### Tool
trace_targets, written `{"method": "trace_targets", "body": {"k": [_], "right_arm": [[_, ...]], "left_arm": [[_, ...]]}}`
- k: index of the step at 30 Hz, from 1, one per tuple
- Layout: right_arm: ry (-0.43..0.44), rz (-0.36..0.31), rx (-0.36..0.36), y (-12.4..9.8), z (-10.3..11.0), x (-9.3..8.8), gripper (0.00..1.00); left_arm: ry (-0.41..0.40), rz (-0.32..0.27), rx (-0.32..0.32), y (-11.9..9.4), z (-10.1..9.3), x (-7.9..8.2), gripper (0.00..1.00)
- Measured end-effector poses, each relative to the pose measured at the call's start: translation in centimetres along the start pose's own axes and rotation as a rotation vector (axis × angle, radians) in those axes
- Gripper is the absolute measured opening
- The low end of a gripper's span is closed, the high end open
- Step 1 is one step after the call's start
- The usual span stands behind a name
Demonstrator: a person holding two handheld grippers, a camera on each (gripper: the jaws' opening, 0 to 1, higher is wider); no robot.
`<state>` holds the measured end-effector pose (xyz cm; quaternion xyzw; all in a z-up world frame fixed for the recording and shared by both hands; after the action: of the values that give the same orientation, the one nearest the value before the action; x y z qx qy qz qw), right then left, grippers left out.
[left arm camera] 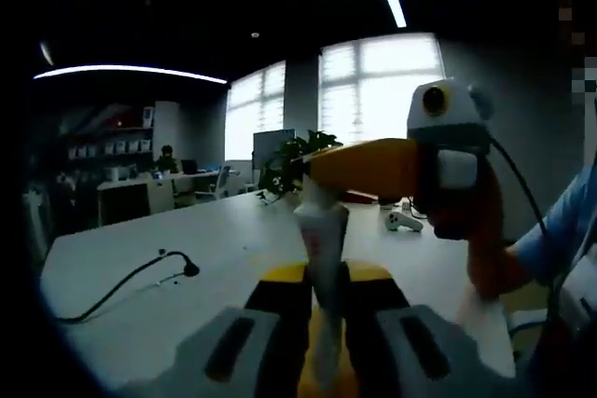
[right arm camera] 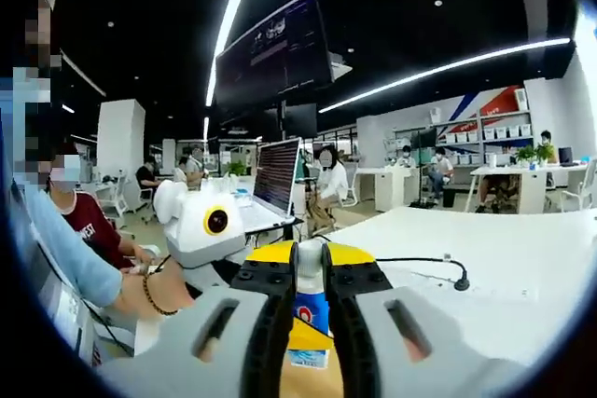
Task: Pick up the toothpaste unscrew the cap squeeze it onto the small board screw the cap back on and return it to the table
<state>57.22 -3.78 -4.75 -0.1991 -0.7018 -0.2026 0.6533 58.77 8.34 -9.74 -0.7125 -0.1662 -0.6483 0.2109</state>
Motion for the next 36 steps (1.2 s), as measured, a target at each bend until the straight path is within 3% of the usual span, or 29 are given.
{"method": "trace_targets", "body": {"k": [3,5,7,9,11,15,18,21,25,27,29,32,36], "right_arm": [[-0.005,-0.023,0.017,0.0,-0.2,0.0,0.11],[-0.052,-0.038,0.081,0.1,-0.3,0.3,0.12],[0.006,-0.084,0.117,-0.2,-0.5,0.8,0.17],[0.068,-0.087,0.191,-0.7,-1.2,1.2,0.23],[0.090,-0.093,0.250,-1.2,-2.2,1.4,0.21],[0.142,-0.105,0.487,-1.5,-2.8,1.2,0.19],[0.211,-0.132,0.611,-1.3,-2.7,0.9,0.19],[0.232,-0.117,0.663,-0.9,-2.1,0.3,0.20],[0.285,-0.067,0.811,-0.8,-1.1,-0.5,0.18],[0.325,-0.041,0.821,-0.5,-0.9,-0.9,0.12],[0.337,-0.039,0.820,-0.4,-0.7,-0.9,0.12],[0.299,-0.034,0.739,-0.1,-0.8,-1.1,0.12],[0.216,0.031,0.556,0.1,-1.6,-1.3,0.12]], "left_arm": [[0.019,-0.003,0.015,-0.3,-0.1,0.2,0.10],[0.025,-0.006,0.010,-0.6,0.1,0.5,0.10],[0.024,-0.002,-0.036,-0.8,0.3,0.7,0.10],[0.004,0.039,-0.150,-1.1,0.1,0.7,0.10],[-0.050,0.060,-0.263,-1.4,-0.2,0.7,0.10],[-0.150,0.056,-0.484,-1.7,-1.4,0.6,0.09],[-0.184,0.049,-0.574,-1.6,-2.3,0.4,0.09],[-0.216,0.073,-0.660,-1.6,-3.2,0.0,0.09],[-0.227,0.083,-0.693,-1.4,-3.9,-0.4,0.09],[-0.232,0.113,-0.705,-1.4,-4.3,-0.6,0.09],[-0.215,0.116,-0.685,-1.4,-4.2,-0.7,0.09],[-0.193,0.120,-0.588,-1.2,-3.3,-0.6,0.09],[-0.167,0.140,-0.378,-0.7,-1.9,-0.8,0.09]]}}
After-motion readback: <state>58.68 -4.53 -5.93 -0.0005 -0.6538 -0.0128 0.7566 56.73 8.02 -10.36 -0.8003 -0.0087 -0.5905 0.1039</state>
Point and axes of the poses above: the point that each gripper's makers call its tool centre point, and the gripper's own axes: y roughly forward along the fingers, z roughly to its left, x roughly out of its top, the point moved 9 cm from there along -y, roughly backward along the fingers, and after that the axes turned 3 degrees about -y, right-handed, at the moved point
